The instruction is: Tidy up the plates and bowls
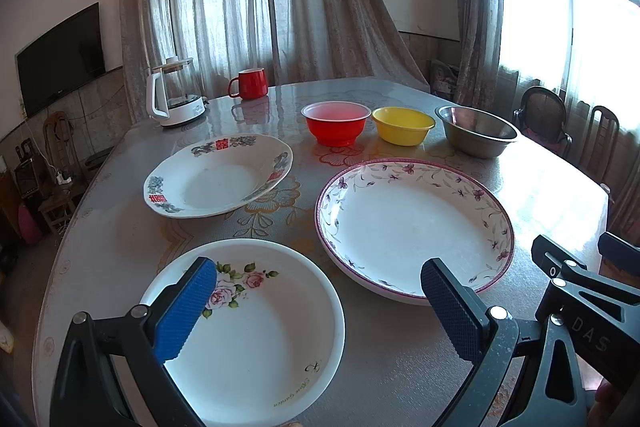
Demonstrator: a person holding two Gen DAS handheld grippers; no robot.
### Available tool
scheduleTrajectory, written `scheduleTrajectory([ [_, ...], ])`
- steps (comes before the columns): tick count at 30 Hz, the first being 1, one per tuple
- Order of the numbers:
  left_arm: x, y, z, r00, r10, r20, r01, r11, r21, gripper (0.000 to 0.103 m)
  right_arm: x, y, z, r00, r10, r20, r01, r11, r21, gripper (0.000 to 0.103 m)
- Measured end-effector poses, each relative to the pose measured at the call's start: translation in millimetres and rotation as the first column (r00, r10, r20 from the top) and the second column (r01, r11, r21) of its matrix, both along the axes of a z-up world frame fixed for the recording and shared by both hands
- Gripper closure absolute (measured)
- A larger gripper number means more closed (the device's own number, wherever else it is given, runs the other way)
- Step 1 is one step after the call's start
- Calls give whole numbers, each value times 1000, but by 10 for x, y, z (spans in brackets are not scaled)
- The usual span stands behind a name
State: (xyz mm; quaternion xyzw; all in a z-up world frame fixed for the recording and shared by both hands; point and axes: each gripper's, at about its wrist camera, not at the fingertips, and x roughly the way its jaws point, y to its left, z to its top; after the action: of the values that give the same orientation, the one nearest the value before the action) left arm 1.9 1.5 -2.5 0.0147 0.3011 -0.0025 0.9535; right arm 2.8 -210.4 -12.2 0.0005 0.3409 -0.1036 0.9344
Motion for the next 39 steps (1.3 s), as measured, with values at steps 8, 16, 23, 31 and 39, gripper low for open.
scheduleTrajectory([
  [8, 4, 5, 3, 1000, 1, 0, -1, 1000, 0, 0, -3, 7, 4, 1000, 1, 1, -1, 1000, 0, 17],
  [16, 5, 1, 2, 1000, 0, -1, 0, 1000, -1, 0, -2, 12, 4, 1000, 1, 1, -1, 1000, 1, 17],
  [23, 5, -1, 2, 1000, 0, -2, 0, 1000, -1, 0, 1, 21, 6, 1000, 3, 2, -3, 1000, 3, 17],
  [31, -16, -22, -9, 1000, 0, -6, 0, 1000, -2, 0, 12, 39, 6, 1000, 8, 2, -8, 1000, 8, 17],
  [39, -1, 6, -24, 1000, -15, -21, 15, 1000, -17, 0, 43, 4, -24, 1000, 21, -5, -21, 1000, 22, 17],
])
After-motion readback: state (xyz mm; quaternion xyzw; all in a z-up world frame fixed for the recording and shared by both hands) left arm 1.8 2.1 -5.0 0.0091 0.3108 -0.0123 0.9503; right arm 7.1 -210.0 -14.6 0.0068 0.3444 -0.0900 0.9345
